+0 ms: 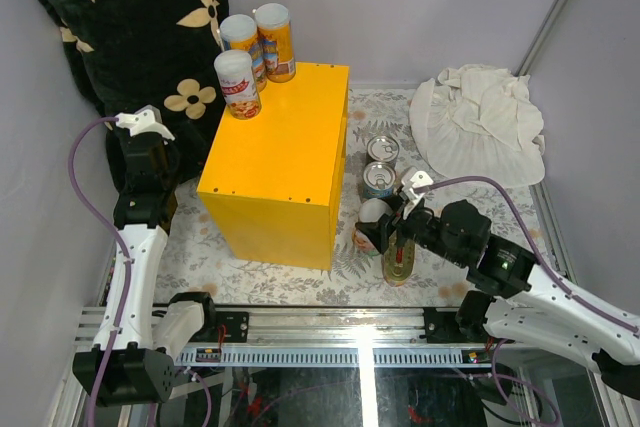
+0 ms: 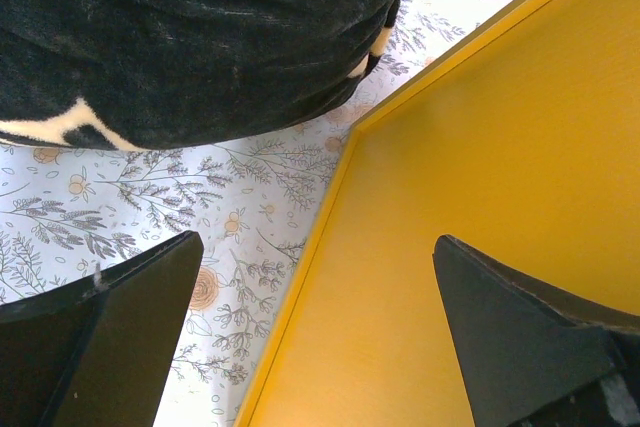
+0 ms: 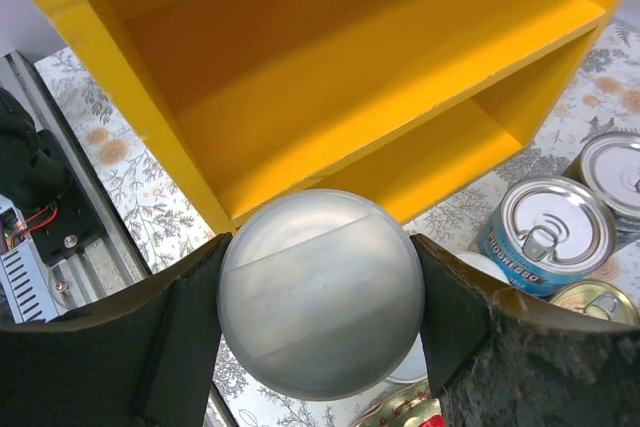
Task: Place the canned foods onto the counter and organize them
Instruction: Pick up the canned food from the center of the board, then place the canned food on the counter.
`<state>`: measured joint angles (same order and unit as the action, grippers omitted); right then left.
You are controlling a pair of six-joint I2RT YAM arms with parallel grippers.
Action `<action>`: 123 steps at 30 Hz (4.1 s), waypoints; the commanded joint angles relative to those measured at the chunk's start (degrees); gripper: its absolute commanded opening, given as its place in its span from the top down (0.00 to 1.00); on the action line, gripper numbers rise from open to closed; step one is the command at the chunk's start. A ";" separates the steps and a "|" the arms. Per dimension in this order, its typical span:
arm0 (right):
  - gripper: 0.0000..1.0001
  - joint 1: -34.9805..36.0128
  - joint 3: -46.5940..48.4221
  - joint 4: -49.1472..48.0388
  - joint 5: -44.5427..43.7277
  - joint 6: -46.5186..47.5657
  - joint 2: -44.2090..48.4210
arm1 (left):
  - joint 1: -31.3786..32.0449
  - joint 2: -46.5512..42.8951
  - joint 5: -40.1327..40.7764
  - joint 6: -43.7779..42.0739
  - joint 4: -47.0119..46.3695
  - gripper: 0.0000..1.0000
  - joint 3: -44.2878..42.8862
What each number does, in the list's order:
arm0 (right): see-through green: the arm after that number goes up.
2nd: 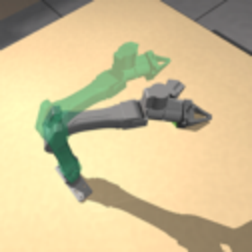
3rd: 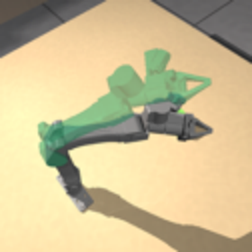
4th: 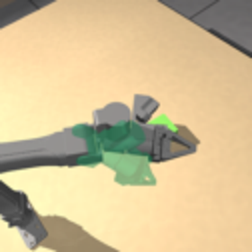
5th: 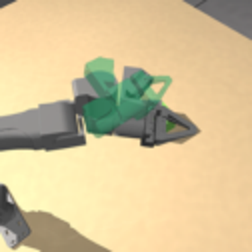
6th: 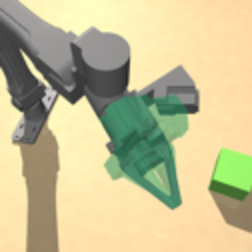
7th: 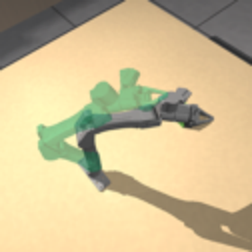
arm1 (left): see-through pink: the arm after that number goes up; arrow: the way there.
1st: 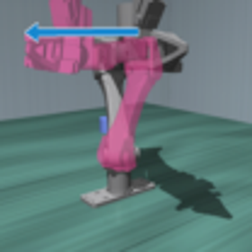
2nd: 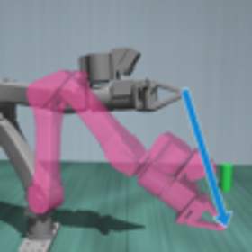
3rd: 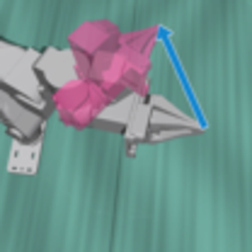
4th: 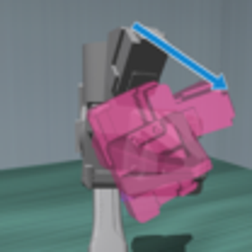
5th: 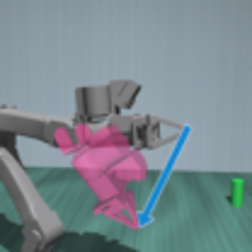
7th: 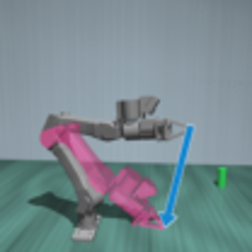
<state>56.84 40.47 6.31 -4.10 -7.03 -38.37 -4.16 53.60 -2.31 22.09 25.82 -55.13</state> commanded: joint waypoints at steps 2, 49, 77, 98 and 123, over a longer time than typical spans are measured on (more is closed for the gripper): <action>1.00 -0.06 10.49 -3.14 -1.46 2.55 -1.55 | 0.23 -1.43 -0.81 0.32 -1.39 0.00 0.73; 1.00 -0.34 70.61 4.86 -1.35 6.87 -45.35 | 0.28 -2.76 -2.28 -0.12 -1.57 0.00 0.19; 0.11 -6.35 42.79 -7.86 5.27 4.14 -35.46 | 0.42 -2.47 -3.56 -0.06 -1.74 0.00 0.57; 0.37 -12.26 48.45 -17.73 8.36 0.61 -48.76 | 0.41 -1.09 -3.41 -0.20 -1.74 0.00 0.56; 0.41 -13.16 55.53 -19.70 15.03 -3.84 -56.56 | 0.46 -0.34 -3.76 -0.22 -1.74 0.00 0.40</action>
<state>43.81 92.07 -10.92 8.78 -9.69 -95.02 -4.16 53.19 -4.71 22.20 25.78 -55.13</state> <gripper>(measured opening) 0.600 0.995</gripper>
